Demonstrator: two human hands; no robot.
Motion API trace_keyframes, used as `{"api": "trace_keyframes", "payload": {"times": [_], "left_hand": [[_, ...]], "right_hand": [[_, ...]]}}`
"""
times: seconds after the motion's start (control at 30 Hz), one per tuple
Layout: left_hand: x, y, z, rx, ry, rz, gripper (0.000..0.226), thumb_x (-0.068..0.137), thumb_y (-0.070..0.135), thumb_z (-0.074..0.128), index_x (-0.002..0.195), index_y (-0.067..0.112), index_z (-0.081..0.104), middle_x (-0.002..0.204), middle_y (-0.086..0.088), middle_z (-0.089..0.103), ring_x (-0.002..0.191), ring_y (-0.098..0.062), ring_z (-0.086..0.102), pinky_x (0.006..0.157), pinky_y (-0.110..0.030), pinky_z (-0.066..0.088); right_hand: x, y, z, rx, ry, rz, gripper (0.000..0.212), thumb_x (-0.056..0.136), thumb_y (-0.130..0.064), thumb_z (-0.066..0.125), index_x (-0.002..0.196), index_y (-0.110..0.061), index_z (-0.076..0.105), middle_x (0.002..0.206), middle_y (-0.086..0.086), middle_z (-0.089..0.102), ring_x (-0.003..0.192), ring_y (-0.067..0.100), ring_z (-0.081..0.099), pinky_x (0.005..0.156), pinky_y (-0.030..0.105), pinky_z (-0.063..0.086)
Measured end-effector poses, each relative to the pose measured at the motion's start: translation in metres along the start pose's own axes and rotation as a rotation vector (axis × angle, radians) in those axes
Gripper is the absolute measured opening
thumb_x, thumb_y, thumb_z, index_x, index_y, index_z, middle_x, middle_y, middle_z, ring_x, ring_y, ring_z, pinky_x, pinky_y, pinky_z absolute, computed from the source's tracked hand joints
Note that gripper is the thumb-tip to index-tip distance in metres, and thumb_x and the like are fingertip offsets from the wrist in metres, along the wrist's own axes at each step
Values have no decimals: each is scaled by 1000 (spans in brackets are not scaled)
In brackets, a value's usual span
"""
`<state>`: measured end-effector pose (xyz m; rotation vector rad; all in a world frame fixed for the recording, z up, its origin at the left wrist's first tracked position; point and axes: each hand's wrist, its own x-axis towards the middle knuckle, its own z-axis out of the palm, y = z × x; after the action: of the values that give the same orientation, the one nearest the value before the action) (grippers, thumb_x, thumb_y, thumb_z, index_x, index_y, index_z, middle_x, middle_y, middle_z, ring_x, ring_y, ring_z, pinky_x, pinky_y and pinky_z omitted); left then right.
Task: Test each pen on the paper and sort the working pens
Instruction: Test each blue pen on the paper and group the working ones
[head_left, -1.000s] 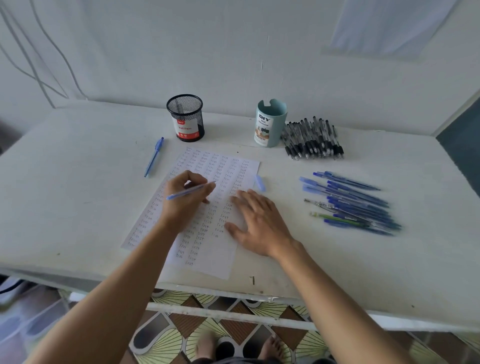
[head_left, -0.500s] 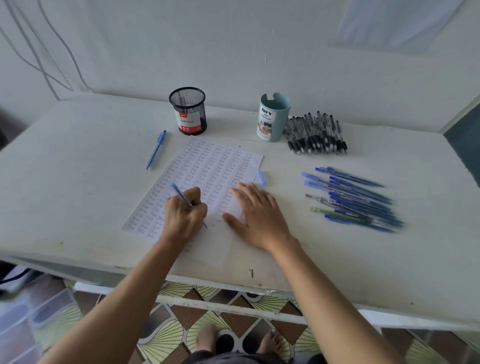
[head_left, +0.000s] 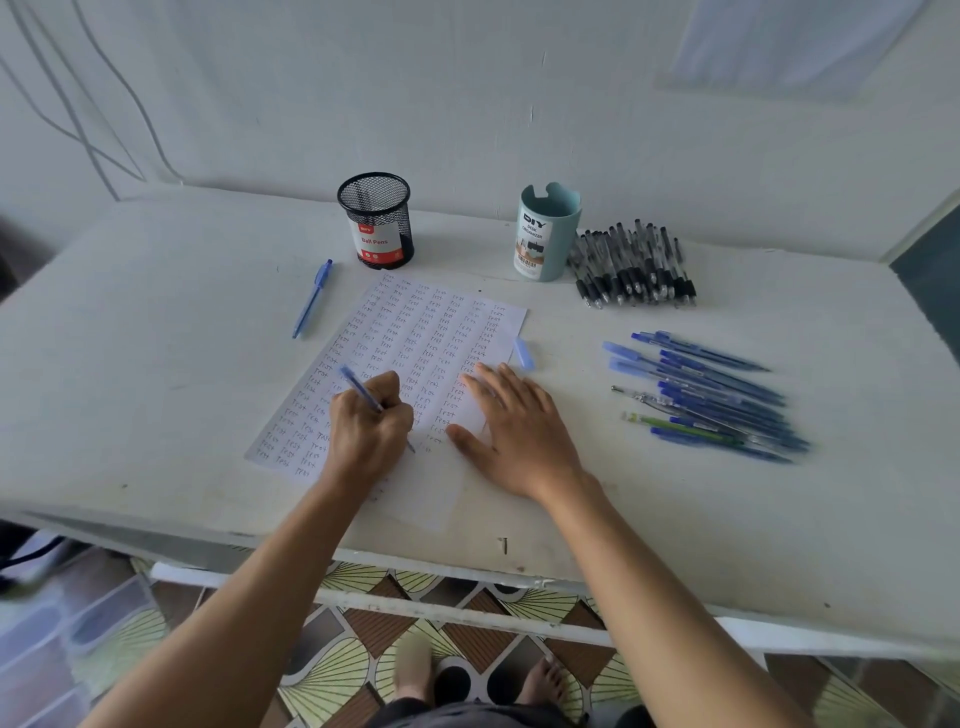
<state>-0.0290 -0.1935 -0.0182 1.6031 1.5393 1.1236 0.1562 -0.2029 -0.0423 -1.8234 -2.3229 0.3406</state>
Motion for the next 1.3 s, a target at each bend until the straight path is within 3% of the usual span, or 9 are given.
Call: {"api": "trace_keyframes", "payload": {"times": [0.13, 0.33, 0.57, 0.77, 0.93, 1.2, 1.3], "left_hand": [[0, 0, -2, 22, -43, 38, 36, 63, -9, 50, 58, 14, 23, 53, 10, 20, 52, -8, 20, 47, -24, 16], [0, 1, -1, 20, -27, 17, 45, 65, -18, 51, 58, 17, 24, 55, 7, 20, 52, -8, 19, 47, -23, 15], [-1, 1, -1, 0, -68, 67, 32, 59, 0, 46, 57, 20, 21, 54, 11, 19, 51, -7, 18, 46, -21, 14], [-1, 2, 1, 25, -60, 64, 46, 65, -17, 49, 57, 19, 22, 55, 6, 20, 50, -8, 19, 45, -19, 16], [-3, 3, 0, 35, -85, 83, 27, 59, 2, 46, 57, 17, 24, 55, 3, 21, 49, -8, 20, 44, -19, 16], [-1, -1, 3, 34, -40, 84, 41, 64, -13, 49, 58, 19, 24, 54, 7, 20, 48, -9, 21, 43, -17, 17], [-1, 0, 1, 8, -50, 66, 36, 63, -11, 49, 58, 17, 27, 55, 3, 23, 49, -8, 22, 44, -18, 18]], "right_hand": [[0, 0, 1, -6, 5, 1, 87, 85, -73, 5, 158, -27, 18, 166, -6, 12, 154, 16, 3, 122, 38, 6], [-1, -1, 0, -1, 1, 3, 87, 85, -73, 4, 158, -27, 17, 167, -5, 11, 154, 15, 2, 122, 37, 5], [-2, -2, -2, -2, 6, 5, 88, 84, -72, 4, 158, -26, 18, 166, -6, 12, 153, 15, 3, 121, 36, 4], [-1, -2, -2, -5, 0, 6, 87, 85, -72, 5, 158, -27, 17, 166, -6, 11, 153, 15, 2, 122, 38, 5], [-1, -3, -1, 1, 10, 5, 86, 85, -72, 7, 157, -27, 19, 166, -6, 13, 153, 16, 4, 122, 38, 6], [-1, -2, -2, -5, 5, 6, 85, 85, -71, 7, 157, -27, 19, 166, -5, 12, 153, 16, 3, 121, 37, 5], [-1, -3, -2, -7, 10, 2, 85, 86, -71, 7, 157, -27, 18, 166, -6, 11, 153, 15, 2, 121, 36, 4]]}}
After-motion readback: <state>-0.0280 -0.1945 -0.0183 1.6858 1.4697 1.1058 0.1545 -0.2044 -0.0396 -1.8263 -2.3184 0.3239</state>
